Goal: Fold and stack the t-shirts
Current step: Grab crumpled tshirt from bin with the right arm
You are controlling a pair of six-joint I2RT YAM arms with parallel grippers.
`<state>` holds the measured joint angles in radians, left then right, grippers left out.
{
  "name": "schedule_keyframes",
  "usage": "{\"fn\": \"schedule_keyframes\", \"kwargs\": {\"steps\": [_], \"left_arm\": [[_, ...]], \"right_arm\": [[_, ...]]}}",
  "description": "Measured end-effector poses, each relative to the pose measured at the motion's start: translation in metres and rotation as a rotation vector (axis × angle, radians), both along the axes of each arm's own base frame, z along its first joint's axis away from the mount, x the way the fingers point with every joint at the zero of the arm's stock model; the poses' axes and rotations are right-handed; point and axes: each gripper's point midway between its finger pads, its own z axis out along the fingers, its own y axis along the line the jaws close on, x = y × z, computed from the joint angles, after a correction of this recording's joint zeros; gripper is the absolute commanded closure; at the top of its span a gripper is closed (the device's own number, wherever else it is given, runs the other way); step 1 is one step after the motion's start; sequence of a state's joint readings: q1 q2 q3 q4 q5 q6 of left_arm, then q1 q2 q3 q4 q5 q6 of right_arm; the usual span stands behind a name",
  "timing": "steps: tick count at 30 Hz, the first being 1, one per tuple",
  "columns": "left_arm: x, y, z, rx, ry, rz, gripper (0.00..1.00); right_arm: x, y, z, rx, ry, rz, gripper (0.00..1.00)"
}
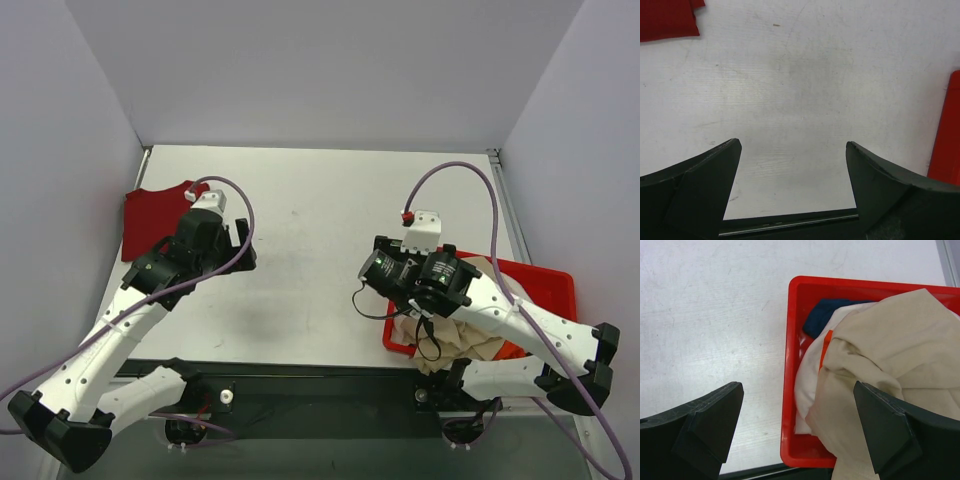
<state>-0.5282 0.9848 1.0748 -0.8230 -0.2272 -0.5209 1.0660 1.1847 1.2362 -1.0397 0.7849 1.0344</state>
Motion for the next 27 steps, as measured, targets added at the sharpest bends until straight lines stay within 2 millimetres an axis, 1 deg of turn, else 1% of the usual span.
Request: {"fn": "schedule_keyframes", "kwargs": {"steps": [2,5,9,12,14,16,18,22,27], "left_arm": [[0.002,0.001,0.004,-0.005,-0.011,0.012,0.03],[0.005,0.001,0.011,-0.017,-0.029,0.032,0.03],[0.007,0.003,0.014,-0.03,-0.037,0.065,0.03],[0.009,0.007,0.016,-0.038,-0.045,0.107,0.03],[0.01,0.011,0.018,-0.046,-0.055,0.147,0.03],[0.011,0.015,0.02,-0.055,-0.063,0.175,0.03],[0.012,0.017,0.021,-0.06,-0.068,0.192,0.03],[0.011,0.018,0.017,-0.065,-0.061,0.207,0.03],[0.008,0.019,0.008,-0.057,-0.037,0.206,0.03]], "right_arm": [[0.003,-0.004,0.003,-0.01,-0.018,-0.013,0.0],[0.004,-0.008,-0.001,-0.019,-0.012,-0.027,0.0],[0.004,-0.019,-0.013,-0.022,0.032,-0.067,0.0],[0.0,-0.036,-0.026,0.003,0.073,-0.128,0.0],[-0.007,-0.052,-0.034,0.043,0.094,-0.177,0.0],[-0.015,-0.068,-0.037,0.089,0.093,-0.219,0.0],[-0.025,-0.076,-0.04,0.134,0.094,-0.233,0.0],[-0.041,-0.085,-0.05,0.186,0.129,-0.258,0.0],[-0.055,-0.089,-0.074,0.129,0.258,-0.294,0.0]]}}
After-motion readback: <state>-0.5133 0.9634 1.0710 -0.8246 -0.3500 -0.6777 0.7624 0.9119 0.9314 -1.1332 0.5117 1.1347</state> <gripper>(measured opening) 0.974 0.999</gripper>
